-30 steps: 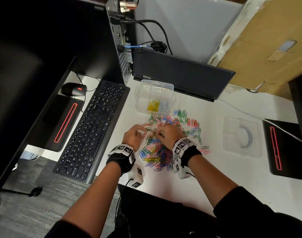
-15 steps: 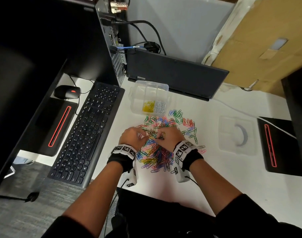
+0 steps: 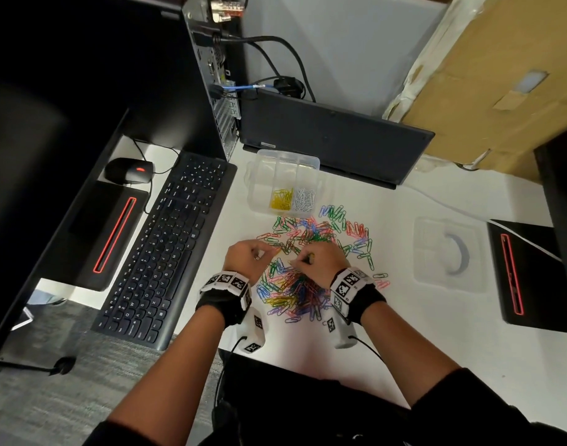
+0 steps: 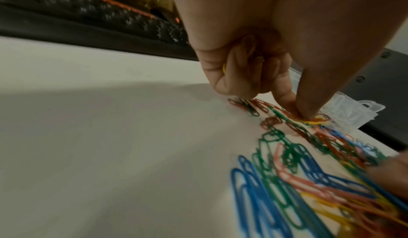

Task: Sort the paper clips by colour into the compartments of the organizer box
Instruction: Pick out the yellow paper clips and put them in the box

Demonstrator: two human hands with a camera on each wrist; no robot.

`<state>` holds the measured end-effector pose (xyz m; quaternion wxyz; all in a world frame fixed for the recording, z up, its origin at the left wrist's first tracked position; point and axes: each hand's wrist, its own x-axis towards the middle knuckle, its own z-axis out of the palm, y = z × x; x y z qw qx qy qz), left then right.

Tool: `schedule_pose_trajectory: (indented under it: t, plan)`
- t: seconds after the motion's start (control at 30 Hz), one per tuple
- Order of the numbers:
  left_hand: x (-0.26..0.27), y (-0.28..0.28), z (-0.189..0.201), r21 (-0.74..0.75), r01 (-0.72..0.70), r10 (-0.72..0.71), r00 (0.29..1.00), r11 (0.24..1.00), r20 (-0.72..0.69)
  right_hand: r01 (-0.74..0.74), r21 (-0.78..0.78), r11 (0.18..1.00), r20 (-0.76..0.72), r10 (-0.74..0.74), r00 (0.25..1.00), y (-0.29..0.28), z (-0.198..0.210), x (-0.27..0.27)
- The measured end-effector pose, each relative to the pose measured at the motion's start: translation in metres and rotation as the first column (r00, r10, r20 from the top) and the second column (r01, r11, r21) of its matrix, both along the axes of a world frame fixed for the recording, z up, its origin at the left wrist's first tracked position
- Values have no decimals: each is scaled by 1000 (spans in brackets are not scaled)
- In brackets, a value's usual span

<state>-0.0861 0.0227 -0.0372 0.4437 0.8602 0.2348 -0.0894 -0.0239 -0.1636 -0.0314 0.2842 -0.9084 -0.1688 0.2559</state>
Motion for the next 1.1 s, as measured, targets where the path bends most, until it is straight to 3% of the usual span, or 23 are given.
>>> schedule_pose_trajectory:
  t: [0.17, 0.5, 0.6, 0.8, 0.97, 1.1]
  plan:
    - [-1, 0, -2, -36, 32, -32, 999, 999, -1, -49, -13, 999, -44, 48, 998, -8, 1, 3]
    - [-3, 1, -2, -161, 49, -54, 998, 986, -29, 115, -2, 993, 78, -114, 990, -22, 11, 7]
    - [-3, -3, -2, -205, 82, -87, 996, 975, -16, 74, -8, 997, 88, -73, 993, -15, 17, 0]
    - [-5, -8, 2, -127, 98, -100, 995, 987, -8, -61, -194, 979, 114, 85, 990, 10, 15, -13]
    - [-6, -4, 2, -201, 44, -53, 998, 979, -41, -28, -107, 994, 25, 30, 999, 2, 9, -7]
    - [-5, -6, 1, -168, 55, -63, 997, 984, -46, 11, 34, 999, -73, -9, 997, -11, 11, -3]
